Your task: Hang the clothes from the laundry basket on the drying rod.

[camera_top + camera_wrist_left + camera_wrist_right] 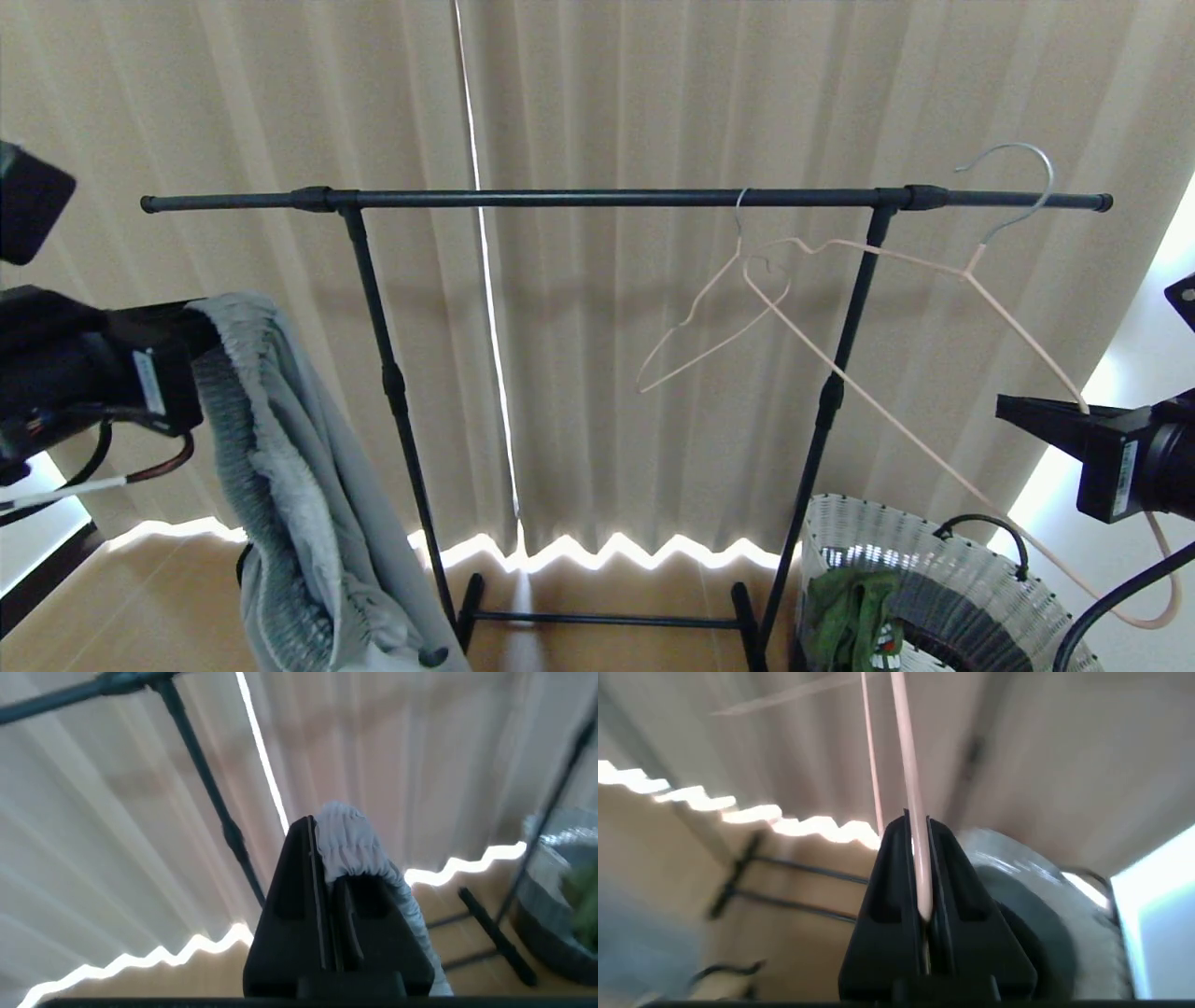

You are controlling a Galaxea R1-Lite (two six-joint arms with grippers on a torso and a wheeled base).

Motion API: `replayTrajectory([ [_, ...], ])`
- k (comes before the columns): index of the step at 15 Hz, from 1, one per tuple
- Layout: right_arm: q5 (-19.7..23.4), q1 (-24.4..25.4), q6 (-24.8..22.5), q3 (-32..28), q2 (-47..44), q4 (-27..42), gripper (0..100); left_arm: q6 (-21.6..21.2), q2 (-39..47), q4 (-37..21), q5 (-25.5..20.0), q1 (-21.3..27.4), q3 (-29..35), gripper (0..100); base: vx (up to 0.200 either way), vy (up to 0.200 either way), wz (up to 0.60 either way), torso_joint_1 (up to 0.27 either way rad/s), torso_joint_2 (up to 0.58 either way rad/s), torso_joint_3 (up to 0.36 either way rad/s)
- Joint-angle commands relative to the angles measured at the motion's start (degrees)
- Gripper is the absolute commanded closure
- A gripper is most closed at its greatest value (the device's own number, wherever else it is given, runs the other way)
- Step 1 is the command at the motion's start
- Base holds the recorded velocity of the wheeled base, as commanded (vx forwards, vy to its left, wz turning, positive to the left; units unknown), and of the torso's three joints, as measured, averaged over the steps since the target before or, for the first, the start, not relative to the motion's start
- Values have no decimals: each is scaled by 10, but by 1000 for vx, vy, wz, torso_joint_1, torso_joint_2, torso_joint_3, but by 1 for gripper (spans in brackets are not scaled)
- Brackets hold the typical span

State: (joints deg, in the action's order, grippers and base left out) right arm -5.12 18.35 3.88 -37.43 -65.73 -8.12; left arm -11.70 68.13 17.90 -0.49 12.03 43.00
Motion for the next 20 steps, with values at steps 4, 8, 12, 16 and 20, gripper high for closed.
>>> replayTrajectory([
  [4, 22, 170, 49, -16, -12, -18, 100, 78, 194, -2, 122, 79, 136, 100, 0, 0, 0, 0, 0, 0],
  [8, 42, 252, 70, -15, -37, -20, 100, 90, 263, -2, 175, 105, 216, 100, 0, 0, 0, 0, 0, 0],
  [12, 60, 281, 72, -12, -61, -32, 100, 87, 270, -2, 183, 106, 239, 100, 0, 0, 0, 0, 0, 0],
  [16, 59, 302, 69, -15, -96, -72, 100, 85, 271, -2, 183, 109, 240, 100, 0, 0, 0, 0, 0, 0],
  [20, 58, 303, 68, -26, -155, -117, 100, 81, 269, -2, 183, 117, 242, 100, 0, 0, 0, 0, 0, 0],
])
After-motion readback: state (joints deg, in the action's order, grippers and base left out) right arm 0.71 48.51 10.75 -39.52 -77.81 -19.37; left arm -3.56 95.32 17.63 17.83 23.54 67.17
